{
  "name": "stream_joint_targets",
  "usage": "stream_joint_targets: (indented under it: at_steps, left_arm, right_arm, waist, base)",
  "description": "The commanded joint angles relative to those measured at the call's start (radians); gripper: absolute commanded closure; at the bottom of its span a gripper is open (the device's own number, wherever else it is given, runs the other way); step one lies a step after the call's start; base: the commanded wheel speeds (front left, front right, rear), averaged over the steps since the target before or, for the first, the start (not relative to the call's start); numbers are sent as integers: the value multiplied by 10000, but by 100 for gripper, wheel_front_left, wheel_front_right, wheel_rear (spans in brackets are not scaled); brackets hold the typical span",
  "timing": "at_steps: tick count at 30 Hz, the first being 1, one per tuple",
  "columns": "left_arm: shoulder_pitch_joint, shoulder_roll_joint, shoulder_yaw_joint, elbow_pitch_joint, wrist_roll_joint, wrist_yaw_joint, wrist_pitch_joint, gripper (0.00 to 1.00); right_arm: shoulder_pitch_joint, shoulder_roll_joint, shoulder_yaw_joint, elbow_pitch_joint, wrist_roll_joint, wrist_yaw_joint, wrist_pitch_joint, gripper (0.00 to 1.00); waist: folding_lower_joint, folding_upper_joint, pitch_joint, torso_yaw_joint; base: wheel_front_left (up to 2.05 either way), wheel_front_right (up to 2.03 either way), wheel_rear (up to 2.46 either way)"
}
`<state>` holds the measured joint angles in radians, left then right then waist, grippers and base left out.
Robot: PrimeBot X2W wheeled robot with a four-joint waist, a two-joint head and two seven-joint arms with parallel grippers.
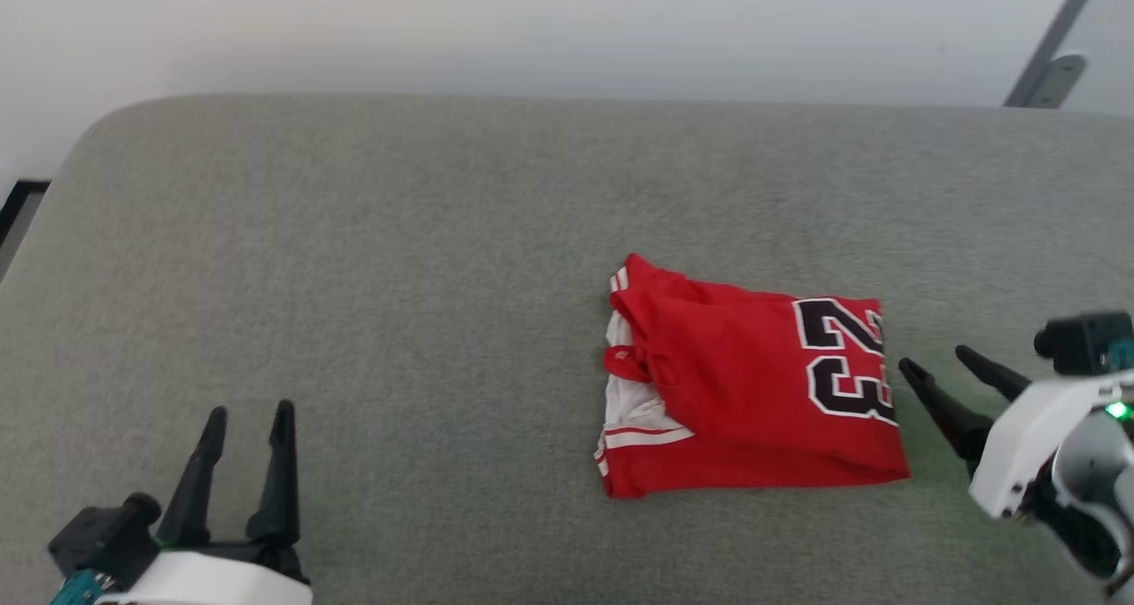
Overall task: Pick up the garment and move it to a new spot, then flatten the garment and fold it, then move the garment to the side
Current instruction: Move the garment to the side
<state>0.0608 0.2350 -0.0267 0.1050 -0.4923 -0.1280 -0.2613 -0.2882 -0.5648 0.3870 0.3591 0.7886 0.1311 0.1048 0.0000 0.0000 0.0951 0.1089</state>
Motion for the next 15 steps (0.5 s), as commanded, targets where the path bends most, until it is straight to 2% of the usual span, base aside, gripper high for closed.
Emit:
stream_joint_targets:
  at_steps: [1,9,15]
  left_arm:
    - [-225,-21,-85,-8,-33,-33,-43,0]
    - [-597,-62,-530,153,-194,-33,-43,0]
    - [-832,-129,-726,236,-283,-33,-43,0]
  right_arm:
    - [-286,-161,130,33,250,-8,454,0]
    - [-1364,-952,828,210,1086,-8,3385,0]
    - [-1929,-953,1022,549,1352,-8,5192,0]
  waist:
    - [0,0,210,215]
    - [0,0,707,742]
    - [0,0,976,1063]
  base:
    - [0,0,0]
    - [0,0,0]
    - [0,0,0]
